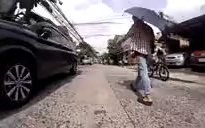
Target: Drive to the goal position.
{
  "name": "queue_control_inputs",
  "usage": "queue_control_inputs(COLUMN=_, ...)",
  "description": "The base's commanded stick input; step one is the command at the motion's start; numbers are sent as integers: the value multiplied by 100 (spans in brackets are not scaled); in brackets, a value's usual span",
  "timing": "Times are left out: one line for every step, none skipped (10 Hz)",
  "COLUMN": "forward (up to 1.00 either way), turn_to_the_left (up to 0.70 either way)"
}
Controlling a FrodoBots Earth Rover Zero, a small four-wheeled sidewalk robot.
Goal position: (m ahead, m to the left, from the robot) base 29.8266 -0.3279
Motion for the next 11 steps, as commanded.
queue_control_inputs(forward=70, turn_to_the_left=0)
queue_control_inputs(forward=70, turn_to_the_left=0)
queue_control_inputs(forward=70, turn_to_the_left=0)
queue_control_inputs(forward=70, turn_to_the_left=0)
queue_control_inputs(forward=70, turn_to_the_left=0)
queue_control_inputs(forward=70, turn_to_the_left=0)
queue_control_inputs(forward=70, turn_to_the_left=0)
queue_control_inputs(forward=70, turn_to_the_left=0)
queue_control_inputs(forward=70, turn_to_the_left=6)
queue_control_inputs(forward=70, turn_to_the_left=19)
queue_control_inputs(forward=70, turn_to_the_left=0)
